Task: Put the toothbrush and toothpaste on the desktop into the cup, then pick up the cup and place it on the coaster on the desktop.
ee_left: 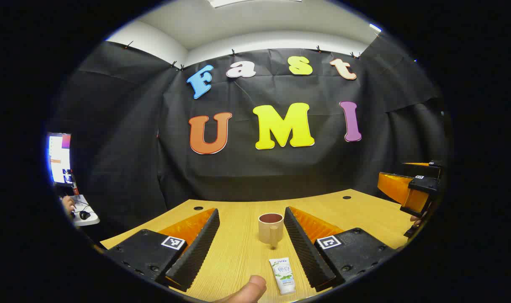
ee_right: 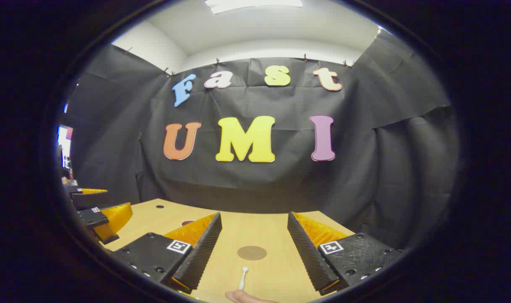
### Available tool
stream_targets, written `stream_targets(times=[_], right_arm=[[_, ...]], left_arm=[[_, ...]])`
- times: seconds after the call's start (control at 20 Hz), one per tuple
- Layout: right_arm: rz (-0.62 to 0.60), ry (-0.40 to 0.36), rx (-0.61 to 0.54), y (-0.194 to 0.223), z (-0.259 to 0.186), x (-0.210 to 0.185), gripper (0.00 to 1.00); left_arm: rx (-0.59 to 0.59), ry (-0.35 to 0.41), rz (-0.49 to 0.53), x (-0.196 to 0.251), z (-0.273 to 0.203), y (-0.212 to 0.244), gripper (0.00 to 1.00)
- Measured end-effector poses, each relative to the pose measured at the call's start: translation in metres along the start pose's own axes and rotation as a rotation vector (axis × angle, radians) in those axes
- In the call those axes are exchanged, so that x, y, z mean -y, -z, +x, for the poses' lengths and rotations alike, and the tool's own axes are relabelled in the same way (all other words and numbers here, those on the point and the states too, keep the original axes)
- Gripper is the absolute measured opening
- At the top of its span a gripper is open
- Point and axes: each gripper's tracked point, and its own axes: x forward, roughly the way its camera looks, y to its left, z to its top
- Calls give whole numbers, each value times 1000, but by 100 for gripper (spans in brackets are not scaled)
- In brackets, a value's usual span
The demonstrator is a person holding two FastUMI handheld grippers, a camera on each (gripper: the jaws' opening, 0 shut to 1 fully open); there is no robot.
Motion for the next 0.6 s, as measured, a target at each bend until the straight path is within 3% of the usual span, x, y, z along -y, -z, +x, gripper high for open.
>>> stream_targets(times=[0.6], right_arm=[[-12, 52, -42, 16, 10, 31, 95]], left_arm=[[-68, -33, -58, -1, 14, 15, 98]])
